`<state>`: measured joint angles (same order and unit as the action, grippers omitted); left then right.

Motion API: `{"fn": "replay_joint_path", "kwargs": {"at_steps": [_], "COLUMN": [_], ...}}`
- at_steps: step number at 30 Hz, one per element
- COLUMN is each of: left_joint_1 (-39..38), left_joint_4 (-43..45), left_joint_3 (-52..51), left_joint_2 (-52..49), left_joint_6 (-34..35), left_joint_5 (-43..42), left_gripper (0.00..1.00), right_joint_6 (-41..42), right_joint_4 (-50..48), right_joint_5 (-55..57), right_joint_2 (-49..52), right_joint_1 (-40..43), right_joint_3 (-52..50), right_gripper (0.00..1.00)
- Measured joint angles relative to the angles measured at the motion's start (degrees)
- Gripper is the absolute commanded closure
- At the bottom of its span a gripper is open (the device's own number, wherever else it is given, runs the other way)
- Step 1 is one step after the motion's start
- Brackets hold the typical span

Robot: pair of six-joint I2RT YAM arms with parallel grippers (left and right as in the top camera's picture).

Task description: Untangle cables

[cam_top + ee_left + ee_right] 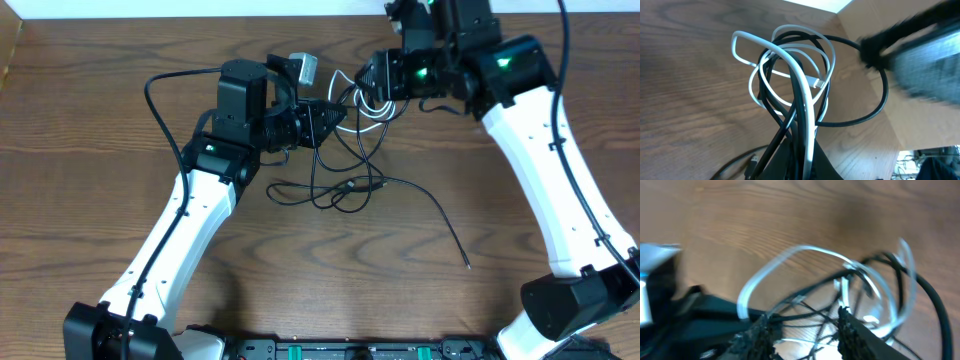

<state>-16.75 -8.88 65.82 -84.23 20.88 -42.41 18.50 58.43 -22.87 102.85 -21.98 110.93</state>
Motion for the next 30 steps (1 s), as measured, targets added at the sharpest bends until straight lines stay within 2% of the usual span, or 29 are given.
{"fn": "replay_joint_path", "kwargs": {"at_steps": [11, 30], "left_joint_1": [0.0, 0.0], "left_joint_4": [-0.2, -1.5], "left_joint_3": [0.0, 0.0], "left_joint_2": [0.0, 0.0], "left_joint_6": [0.0, 0.0], "left_joint_5": [0.8, 1.2], "left_gripper": [0.92, 0.92], "right_joint_6": [6.8, 9.2], "right_joint_4": [-1.7, -4.8], "right_joint_5": [7.5, 7.8], "right_joint_2": [0.3, 7.5], "right_joint_1": [-0.2, -0.8], "right_joint_3": [-6.5, -6.6], "right_gripper": [0.59, 0.61]}}
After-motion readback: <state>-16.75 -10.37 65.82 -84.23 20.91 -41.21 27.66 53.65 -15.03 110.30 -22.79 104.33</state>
